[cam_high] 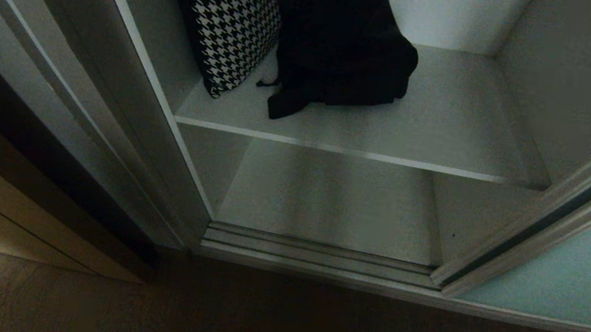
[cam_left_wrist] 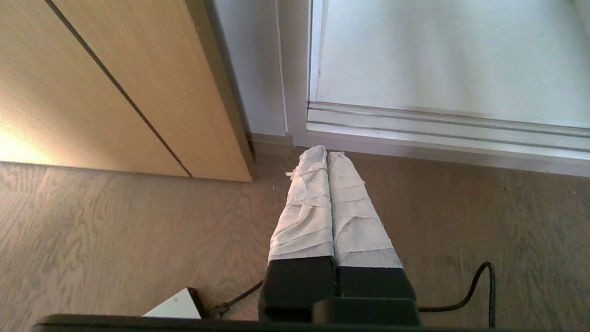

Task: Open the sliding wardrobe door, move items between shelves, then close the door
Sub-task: Close the door

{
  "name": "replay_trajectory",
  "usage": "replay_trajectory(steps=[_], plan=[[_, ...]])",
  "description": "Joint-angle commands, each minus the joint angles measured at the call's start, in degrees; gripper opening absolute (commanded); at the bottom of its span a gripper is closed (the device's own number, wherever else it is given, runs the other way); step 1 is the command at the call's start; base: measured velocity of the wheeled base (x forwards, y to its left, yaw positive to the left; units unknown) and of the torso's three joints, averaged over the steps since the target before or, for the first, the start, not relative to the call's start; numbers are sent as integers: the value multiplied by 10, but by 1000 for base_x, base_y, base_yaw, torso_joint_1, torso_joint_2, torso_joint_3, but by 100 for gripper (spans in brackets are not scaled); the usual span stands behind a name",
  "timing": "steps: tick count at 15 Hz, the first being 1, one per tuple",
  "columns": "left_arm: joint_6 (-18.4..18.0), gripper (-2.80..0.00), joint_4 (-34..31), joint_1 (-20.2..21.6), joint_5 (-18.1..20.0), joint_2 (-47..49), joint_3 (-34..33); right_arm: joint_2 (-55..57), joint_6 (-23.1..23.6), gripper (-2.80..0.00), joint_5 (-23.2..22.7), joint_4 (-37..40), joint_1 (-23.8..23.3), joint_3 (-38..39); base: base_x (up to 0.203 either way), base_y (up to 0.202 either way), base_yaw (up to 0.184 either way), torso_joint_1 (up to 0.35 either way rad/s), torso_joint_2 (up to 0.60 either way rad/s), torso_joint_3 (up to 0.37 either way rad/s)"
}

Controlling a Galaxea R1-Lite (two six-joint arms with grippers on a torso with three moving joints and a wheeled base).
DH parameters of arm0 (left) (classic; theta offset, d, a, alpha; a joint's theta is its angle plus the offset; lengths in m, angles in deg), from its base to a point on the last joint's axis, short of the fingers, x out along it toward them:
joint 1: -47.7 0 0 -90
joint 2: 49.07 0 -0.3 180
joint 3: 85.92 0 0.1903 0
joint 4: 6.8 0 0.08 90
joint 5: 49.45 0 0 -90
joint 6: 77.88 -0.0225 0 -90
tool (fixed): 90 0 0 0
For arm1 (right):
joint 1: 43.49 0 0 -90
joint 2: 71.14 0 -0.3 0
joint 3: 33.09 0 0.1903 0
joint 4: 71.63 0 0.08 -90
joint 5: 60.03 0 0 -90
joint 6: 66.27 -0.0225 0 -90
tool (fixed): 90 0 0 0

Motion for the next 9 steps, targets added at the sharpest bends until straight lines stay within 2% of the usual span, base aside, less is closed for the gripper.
replay_trajectory(steps=[1, 9], plan=[[0, -280, 0, 0, 0, 1, 0, -3, -3, -280, -1, -18, 4, 3, 0, 0, 0, 0, 0, 0], [0, -280, 0, 0, 0, 1, 0, -72, 2, -280, 4, -38, -1, 35, 0, 0, 0, 0, 0, 0]])
